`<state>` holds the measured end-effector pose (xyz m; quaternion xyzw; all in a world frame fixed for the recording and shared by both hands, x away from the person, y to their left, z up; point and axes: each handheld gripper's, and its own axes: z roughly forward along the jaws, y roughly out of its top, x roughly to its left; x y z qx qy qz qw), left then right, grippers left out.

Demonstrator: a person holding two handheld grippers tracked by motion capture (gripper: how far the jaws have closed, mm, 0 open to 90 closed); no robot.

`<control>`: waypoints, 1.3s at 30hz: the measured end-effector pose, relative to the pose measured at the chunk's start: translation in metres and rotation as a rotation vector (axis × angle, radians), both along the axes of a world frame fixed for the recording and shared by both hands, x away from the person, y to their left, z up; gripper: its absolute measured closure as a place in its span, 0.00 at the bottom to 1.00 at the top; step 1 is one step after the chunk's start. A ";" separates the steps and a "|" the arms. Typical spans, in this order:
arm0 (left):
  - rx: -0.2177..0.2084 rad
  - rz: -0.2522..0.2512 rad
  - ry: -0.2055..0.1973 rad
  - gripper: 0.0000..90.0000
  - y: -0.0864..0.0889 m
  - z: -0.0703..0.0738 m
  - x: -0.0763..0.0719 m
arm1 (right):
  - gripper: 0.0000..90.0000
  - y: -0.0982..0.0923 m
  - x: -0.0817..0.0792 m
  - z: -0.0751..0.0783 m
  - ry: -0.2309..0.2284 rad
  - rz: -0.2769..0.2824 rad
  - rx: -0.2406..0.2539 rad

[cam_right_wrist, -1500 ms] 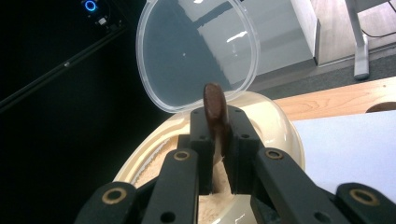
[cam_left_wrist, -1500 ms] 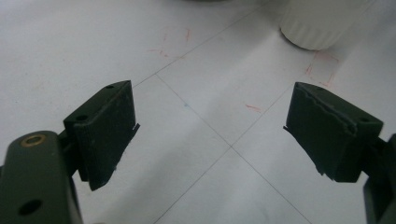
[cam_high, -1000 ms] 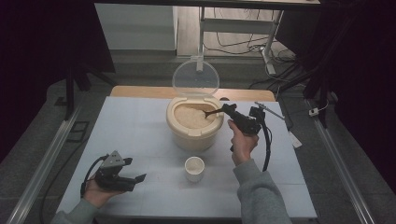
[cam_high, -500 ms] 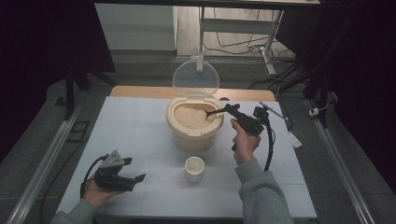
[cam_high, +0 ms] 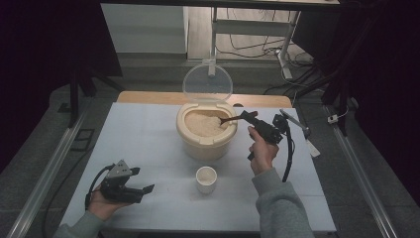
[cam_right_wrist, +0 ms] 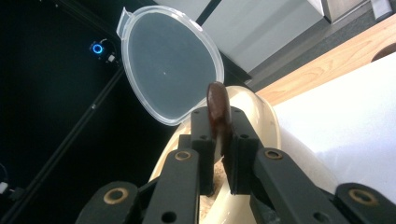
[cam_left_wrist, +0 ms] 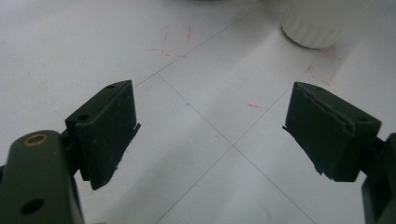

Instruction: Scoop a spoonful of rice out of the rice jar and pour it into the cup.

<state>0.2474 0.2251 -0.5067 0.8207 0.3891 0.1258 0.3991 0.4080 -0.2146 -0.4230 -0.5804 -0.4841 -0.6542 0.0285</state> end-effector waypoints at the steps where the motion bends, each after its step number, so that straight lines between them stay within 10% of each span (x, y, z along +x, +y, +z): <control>1: 0.000 0.001 0.000 0.18 0.000 0.000 0.000 | 0.93 -0.001 0.000 0.000 0.005 0.004 0.003; 39: 0.017 -0.003 -0.007 0.18 -0.002 0.000 0.000 | 0.93 -0.018 -0.002 0.002 0.041 0.008 0.129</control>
